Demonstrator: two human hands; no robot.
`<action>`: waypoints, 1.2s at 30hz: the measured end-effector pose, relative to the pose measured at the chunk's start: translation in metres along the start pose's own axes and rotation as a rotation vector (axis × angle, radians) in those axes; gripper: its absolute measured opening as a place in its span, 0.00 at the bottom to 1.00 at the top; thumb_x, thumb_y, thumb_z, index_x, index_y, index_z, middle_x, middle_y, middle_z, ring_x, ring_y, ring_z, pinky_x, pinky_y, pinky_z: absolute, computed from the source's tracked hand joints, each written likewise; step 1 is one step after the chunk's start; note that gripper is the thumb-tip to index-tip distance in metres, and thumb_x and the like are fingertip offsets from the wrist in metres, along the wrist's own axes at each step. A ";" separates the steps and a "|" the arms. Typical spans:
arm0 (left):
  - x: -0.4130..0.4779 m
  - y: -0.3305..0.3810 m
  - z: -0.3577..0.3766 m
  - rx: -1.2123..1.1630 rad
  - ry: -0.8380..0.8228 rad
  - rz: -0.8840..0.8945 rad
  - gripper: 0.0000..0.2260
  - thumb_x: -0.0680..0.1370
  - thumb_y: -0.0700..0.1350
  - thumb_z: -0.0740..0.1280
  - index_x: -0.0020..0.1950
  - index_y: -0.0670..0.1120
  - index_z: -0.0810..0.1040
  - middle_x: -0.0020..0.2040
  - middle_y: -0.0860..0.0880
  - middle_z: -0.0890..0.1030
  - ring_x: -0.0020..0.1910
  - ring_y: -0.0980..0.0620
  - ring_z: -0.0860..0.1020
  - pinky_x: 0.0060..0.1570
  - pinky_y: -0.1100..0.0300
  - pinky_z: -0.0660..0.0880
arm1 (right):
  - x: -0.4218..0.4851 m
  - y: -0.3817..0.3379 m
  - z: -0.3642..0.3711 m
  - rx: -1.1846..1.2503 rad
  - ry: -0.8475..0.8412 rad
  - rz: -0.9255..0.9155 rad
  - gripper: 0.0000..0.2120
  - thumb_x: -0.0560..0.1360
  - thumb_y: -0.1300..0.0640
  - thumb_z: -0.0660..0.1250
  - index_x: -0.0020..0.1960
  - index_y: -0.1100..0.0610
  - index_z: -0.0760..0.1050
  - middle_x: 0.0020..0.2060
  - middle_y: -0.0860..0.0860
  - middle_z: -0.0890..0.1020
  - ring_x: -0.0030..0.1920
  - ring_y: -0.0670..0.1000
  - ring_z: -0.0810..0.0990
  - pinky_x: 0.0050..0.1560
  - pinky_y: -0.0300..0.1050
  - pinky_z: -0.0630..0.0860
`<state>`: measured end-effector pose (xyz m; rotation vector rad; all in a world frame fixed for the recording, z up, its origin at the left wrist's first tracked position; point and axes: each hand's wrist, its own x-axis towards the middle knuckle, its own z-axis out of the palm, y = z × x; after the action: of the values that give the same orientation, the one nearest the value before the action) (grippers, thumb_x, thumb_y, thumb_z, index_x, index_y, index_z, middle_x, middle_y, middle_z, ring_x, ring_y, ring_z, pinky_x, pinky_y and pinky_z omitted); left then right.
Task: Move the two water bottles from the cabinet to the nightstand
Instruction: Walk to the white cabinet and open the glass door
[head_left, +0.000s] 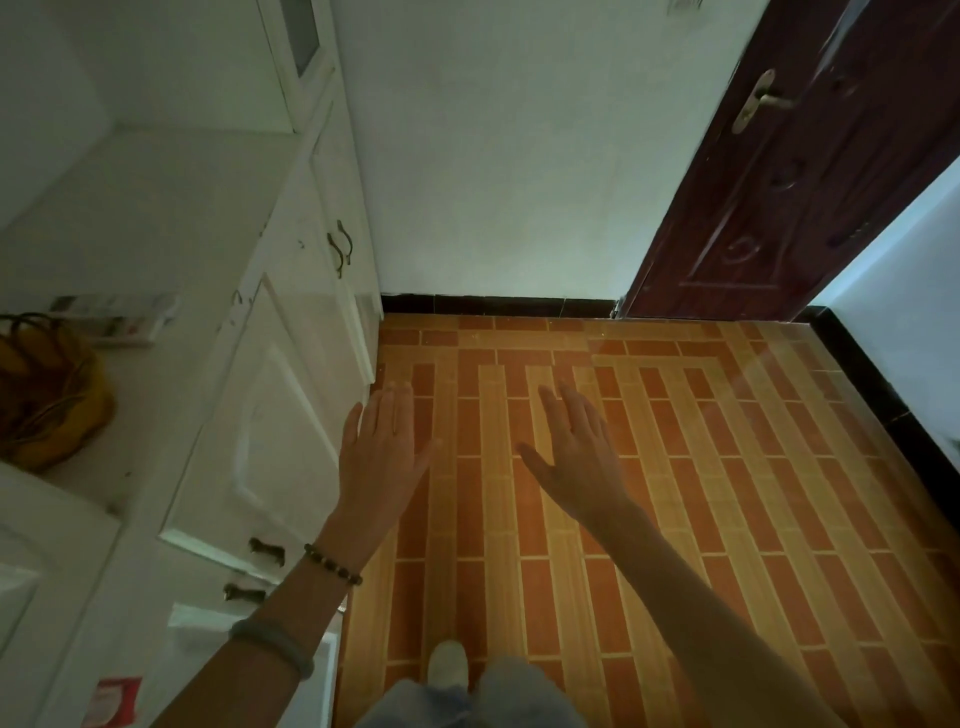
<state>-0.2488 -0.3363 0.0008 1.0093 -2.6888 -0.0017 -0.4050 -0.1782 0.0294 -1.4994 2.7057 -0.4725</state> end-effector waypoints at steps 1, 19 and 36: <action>0.010 -0.003 0.003 0.000 -0.005 0.002 0.31 0.72 0.58 0.62 0.66 0.37 0.68 0.62 0.36 0.75 0.61 0.38 0.74 0.60 0.42 0.68 | 0.011 0.001 0.001 0.002 0.004 0.000 0.32 0.74 0.45 0.64 0.71 0.60 0.61 0.69 0.62 0.66 0.69 0.63 0.65 0.67 0.59 0.62; 0.270 -0.041 0.075 -0.012 -0.040 -0.064 0.31 0.73 0.58 0.61 0.67 0.37 0.68 0.63 0.36 0.74 0.62 0.38 0.73 0.61 0.43 0.67 | 0.294 0.055 0.028 0.003 0.056 -0.034 0.31 0.76 0.42 0.61 0.72 0.57 0.60 0.72 0.58 0.64 0.71 0.58 0.62 0.68 0.55 0.58; 0.489 -0.062 0.137 -0.016 -0.030 -0.094 0.30 0.74 0.57 0.61 0.67 0.37 0.67 0.64 0.36 0.73 0.63 0.38 0.72 0.63 0.42 0.65 | 0.524 0.116 0.054 0.056 -0.008 -0.051 0.33 0.74 0.43 0.64 0.73 0.57 0.59 0.72 0.59 0.62 0.72 0.60 0.60 0.69 0.57 0.58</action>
<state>-0.5955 -0.7118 -0.0155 1.1384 -2.6611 -0.0571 -0.7763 -0.5696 0.0168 -1.5555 2.6313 -0.5380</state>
